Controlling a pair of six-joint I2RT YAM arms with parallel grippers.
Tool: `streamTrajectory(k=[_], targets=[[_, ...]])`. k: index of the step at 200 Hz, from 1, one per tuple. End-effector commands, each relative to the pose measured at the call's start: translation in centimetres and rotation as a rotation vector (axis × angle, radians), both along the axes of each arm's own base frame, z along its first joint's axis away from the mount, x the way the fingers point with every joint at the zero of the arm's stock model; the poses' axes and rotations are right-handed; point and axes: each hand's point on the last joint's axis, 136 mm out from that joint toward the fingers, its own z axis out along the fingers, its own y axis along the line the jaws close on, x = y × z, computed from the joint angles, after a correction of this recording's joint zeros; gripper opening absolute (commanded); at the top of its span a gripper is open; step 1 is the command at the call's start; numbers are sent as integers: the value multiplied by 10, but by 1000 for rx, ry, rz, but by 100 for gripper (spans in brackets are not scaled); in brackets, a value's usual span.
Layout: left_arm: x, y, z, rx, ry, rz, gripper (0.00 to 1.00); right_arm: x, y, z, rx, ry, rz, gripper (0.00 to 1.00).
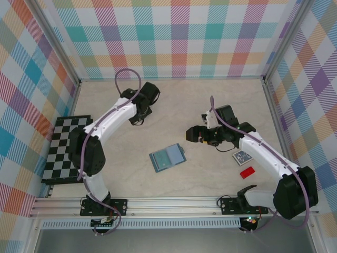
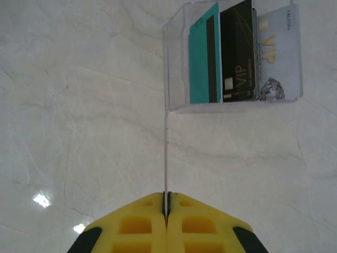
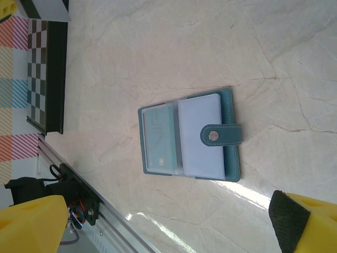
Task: Take the credit cards out of the card holder
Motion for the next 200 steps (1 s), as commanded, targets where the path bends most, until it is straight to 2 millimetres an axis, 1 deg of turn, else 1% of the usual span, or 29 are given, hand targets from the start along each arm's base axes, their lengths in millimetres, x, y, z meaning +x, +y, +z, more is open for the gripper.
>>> streamTrajectory(k=[1, 18, 42, 68, 97, 119, 147, 164, 200], targets=[[14, 4, 5, 75, -10, 17, 0, -3, -4, 2, -11, 13, -11, 100], [29, -7, 0, 59, -8, -13, 0, -5, -9, -1, -36, 27, -32, 100], [57, -26, -6, -18, -17, -58, 0, -11, -16, -6, -49, 56, -78, 100], [82, -34, -12, -67, -13, -81, 0, -13, -24, -15, -55, 80, -149, 100], [99, -27, -18, -73, -6, -60, 0, -10, -31, -18, -67, 99, -236, 100], [108, -17, -21, -62, -20, -35, 0, -7, -34, -12, -68, 95, -271, 100], [120, -16, -28, -68, -26, -33, 0, -5, -39, -6, -102, 87, -281, 100], [125, -13, -33, -54, -17, -31, 0, -3, -38, -3, -114, 90, -272, 100], [132, -9, -35, -37, -32, -16, 0, 1, -33, -2, -101, 94, -260, 100]])
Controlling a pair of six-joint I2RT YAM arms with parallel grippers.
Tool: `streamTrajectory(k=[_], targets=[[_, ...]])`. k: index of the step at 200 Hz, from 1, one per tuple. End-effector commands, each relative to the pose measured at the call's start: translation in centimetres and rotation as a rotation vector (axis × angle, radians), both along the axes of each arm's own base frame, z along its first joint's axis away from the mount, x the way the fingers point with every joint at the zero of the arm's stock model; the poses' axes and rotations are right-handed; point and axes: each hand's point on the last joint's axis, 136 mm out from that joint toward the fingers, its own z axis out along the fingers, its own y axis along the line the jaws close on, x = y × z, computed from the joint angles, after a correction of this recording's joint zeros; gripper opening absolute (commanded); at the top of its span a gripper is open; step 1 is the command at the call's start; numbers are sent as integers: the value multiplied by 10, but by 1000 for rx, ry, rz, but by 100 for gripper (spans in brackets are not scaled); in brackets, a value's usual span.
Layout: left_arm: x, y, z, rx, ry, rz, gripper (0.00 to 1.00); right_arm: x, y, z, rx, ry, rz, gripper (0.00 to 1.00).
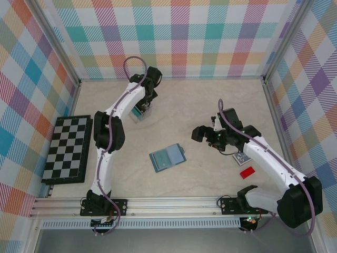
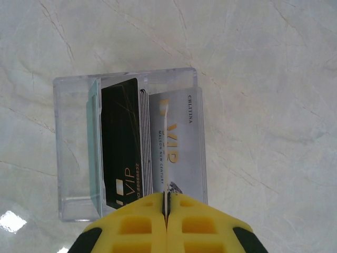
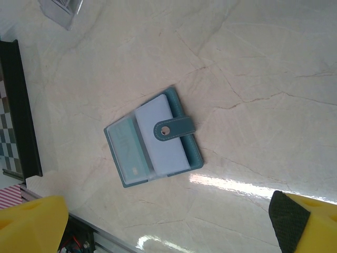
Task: Take the credit cards out of the card holder
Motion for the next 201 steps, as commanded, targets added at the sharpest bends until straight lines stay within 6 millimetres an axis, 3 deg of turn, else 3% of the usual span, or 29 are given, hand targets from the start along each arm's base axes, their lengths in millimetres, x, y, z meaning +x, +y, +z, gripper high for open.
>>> streamTrajectory(k=[1, 39, 142, 179, 201], targets=[[8, 7, 5, 24, -22, 6, 0, 3, 1, 2, 0, 11, -8, 100], [14, 8, -5, 9, -15, 13, 0, 8, 14, 0, 53, 9, 41, 100], [9, 14, -24, 27, 36, 57, 0, 15, 20, -8, 51, 14, 62, 100], [10, 10, -20, 11, 31, 32, 28, 17, 21, -8, 59, 20, 60, 100], [12, 8, -11, -5, 13, 22, 37, 18, 22, -7, 60, 15, 59, 100]])
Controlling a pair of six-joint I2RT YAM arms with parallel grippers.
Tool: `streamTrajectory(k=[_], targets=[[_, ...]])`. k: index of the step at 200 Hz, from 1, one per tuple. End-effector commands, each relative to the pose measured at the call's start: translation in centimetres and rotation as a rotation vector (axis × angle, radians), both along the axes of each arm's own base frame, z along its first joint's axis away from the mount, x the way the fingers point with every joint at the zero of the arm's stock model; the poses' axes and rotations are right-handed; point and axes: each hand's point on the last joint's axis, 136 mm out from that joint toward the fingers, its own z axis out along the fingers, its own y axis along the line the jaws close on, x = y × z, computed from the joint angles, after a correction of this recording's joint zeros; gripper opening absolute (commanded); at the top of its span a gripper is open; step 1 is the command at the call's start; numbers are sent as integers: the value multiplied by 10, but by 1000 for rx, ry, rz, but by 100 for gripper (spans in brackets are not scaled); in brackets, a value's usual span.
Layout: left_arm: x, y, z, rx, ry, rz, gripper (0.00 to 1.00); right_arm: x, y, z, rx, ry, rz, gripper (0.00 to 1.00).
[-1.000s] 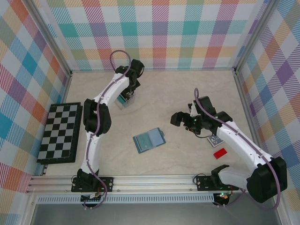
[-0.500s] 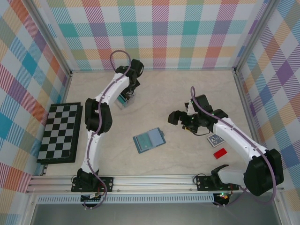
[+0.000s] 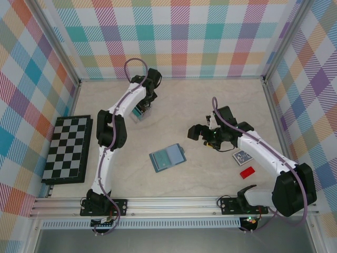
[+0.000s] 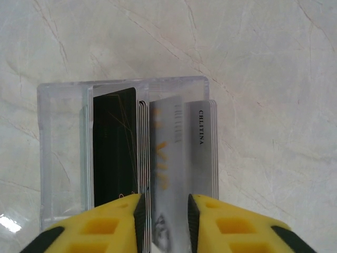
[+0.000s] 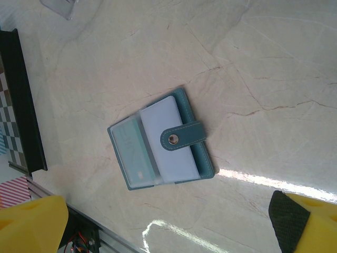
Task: Take the credit cards out of the card holder
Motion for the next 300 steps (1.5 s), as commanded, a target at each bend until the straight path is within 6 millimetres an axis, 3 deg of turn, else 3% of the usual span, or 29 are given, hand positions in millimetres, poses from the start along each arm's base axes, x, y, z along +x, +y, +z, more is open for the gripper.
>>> streamTrajectory(k=[1, 33, 58, 90, 100, 128, 152, 182, 202, 252, 300], targets=[[1, 4, 10, -12, -7, -3, 37, 7, 5, 11, 27, -33, 15, 100], [5, -5, 20, -72, -22, -53, 39, 8, 6, 11, 28, -30, 15, 100], [3, -14, 43, -130, -48, -116, 43, 9, 6, 12, 21, -35, 21, 100], [-20, -21, 79, -185, -76, -240, 55, 6, 5, 12, -38, -58, 47, 100], [-31, -25, 81, -215, -78, -283, 59, 5, 8, 10, -65, -68, 68, 98], [-79, -26, 71, -333, -66, -364, 67, -3, 28, 2, -162, -91, 153, 92], [-123, -12, 61, -351, -64, -397, 76, -14, 54, -7, -255, -117, 244, 88], [-179, 11, 32, -324, 1, -395, 87, -32, 90, -25, -362, -133, 371, 83], [-205, 24, 16, -313, 22, -380, 100, -45, 113, -41, -399, -125, 446, 75], [-244, 43, -5, -329, 49, -302, 100, -54, 139, -74, -370, -44, 461, 58], [-253, 56, -7, -328, 4, -195, 100, -42, 136, -91, -498, -36, 486, 60]])
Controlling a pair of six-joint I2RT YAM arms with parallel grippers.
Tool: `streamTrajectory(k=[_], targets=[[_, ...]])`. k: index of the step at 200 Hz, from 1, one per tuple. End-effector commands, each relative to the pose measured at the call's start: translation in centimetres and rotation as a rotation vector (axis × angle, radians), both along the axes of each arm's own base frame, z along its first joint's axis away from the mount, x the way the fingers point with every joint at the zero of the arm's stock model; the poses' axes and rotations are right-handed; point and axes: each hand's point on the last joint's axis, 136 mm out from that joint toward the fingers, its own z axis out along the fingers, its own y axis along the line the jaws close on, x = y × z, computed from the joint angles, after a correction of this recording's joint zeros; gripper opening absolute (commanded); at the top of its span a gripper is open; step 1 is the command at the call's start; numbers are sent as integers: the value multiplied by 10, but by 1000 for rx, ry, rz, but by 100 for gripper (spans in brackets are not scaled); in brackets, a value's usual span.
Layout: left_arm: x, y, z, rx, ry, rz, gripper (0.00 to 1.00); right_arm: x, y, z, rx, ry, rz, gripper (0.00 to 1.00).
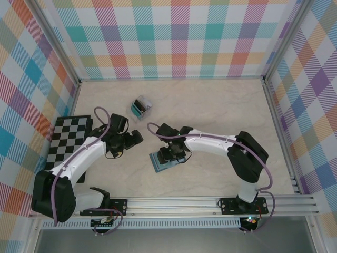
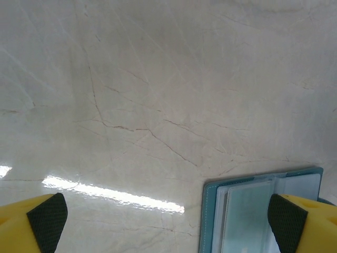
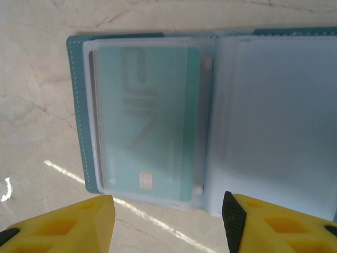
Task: Take the credit cards out of the card holder
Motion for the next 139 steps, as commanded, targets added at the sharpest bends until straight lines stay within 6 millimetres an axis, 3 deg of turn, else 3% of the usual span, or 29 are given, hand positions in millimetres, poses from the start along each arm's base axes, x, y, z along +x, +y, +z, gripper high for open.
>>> streamTrajectory(k=[1, 67, 139], targets=[[2, 11, 2, -5, -33, 90, 100, 10, 0, 0, -63, -27, 16, 60], [-1, 12, -7, -21, -26, 130, 100, 12, -3, -22, -179, -29, 51, 63], [-10, -6, -19, -129, 18, 95, 100, 4, -18, -48, -226, 31, 22, 54]])
